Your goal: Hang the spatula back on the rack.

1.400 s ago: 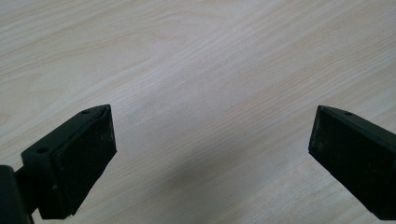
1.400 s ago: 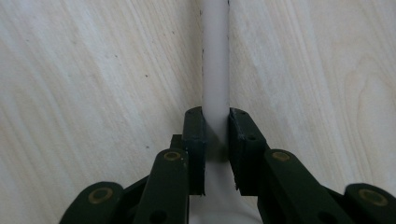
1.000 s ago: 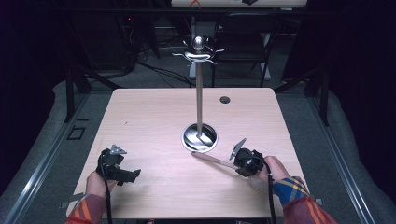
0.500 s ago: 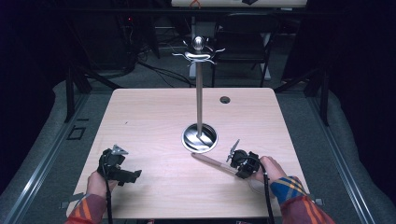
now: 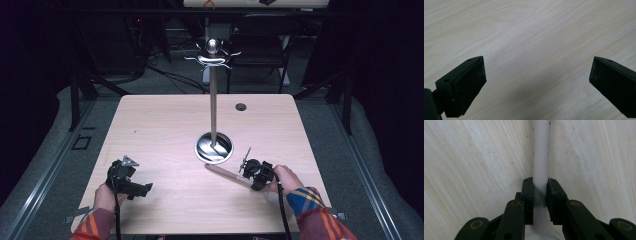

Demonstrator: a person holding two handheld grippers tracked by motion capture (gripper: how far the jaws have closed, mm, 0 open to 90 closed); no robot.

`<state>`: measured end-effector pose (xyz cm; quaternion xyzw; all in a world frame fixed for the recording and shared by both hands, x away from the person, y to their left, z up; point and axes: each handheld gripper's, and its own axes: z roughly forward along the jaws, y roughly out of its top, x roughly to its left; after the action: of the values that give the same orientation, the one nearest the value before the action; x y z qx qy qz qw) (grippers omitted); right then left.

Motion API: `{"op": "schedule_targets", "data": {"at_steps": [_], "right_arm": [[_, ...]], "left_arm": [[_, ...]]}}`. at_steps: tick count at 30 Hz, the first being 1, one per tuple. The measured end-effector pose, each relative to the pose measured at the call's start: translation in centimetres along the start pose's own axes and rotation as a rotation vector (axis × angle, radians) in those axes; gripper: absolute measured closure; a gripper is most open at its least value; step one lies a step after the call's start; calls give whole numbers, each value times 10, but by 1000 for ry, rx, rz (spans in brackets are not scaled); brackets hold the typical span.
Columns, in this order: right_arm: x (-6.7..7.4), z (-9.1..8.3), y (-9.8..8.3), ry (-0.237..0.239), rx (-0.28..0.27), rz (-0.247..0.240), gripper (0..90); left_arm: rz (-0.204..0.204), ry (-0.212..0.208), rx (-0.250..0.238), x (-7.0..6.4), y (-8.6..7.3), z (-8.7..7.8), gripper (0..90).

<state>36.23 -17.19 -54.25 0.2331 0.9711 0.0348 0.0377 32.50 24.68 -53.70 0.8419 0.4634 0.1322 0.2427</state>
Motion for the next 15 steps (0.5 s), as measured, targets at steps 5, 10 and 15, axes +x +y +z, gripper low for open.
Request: {"op": "schedule_targets", "data": {"at_steps": [5,10,15], "right_arm": [[2,0,-2,-15,-22,13,784],[6,-5,-5,-19,-78,23,785],[7,-14,-11,-15,-144,59,785]], "left_arm": [[-1,4,-6,1,0,-1,5],[2,7,-8,1,-1,-1,5],[6,11,-8,0,-1,-2,5]]}}
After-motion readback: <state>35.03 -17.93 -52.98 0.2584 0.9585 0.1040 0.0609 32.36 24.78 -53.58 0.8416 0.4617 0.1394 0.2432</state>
